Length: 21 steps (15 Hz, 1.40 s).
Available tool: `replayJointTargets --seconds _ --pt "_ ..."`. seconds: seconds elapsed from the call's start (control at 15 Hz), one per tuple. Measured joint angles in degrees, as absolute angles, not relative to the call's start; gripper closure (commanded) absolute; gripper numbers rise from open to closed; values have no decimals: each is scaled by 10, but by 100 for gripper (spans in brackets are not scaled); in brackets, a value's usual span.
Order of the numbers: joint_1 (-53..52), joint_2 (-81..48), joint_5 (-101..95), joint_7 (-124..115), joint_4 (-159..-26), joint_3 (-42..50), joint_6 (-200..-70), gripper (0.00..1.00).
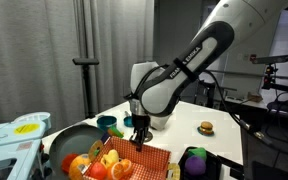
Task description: Move the basket to the right.
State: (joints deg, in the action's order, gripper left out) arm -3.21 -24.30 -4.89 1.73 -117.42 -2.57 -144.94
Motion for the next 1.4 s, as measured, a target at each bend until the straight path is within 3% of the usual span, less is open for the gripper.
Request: replayJointTargets --seconds 0.53,1.4 --pt "9 -213 47 82 -1166 -44 -1443 95" --pt "-53 -187 -48 -332 -1167 72 -1427 95"
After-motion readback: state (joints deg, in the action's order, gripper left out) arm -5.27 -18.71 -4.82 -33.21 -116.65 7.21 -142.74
